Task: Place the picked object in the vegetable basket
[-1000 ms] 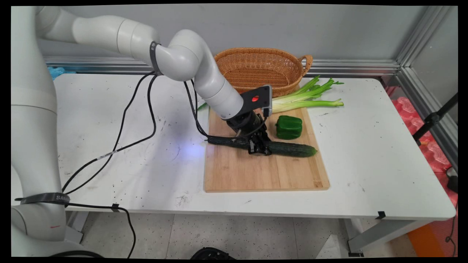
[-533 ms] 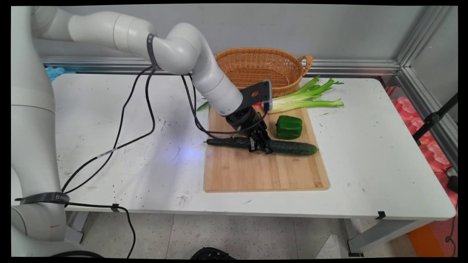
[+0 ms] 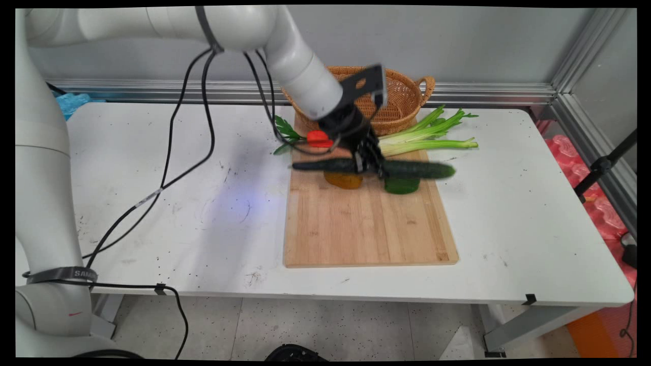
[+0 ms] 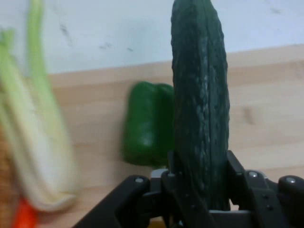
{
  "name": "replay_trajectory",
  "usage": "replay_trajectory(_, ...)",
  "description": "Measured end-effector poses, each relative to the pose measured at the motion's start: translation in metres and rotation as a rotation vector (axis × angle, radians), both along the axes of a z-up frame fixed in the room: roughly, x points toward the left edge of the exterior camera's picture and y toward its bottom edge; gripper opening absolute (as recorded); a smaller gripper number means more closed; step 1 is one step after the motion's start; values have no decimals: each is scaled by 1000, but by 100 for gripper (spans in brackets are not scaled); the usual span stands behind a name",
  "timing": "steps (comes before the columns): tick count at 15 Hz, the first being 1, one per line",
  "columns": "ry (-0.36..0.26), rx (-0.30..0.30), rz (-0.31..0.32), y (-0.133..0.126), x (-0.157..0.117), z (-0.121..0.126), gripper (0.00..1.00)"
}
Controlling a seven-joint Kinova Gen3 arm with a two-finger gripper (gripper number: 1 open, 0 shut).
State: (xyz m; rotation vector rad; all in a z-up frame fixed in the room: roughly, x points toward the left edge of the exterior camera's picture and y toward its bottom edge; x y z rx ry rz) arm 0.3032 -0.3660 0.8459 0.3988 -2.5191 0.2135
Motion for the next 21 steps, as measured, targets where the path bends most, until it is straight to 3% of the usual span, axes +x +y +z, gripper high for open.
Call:
replay_trajectory(4, -16, -71, 50, -41, 20, 25, 0)
replay_trajectory(10, -46, -164, 111, -96, 47, 42, 0)
replay_trajectory(21, -91, -269, 204, -191, 98, 35, 0)
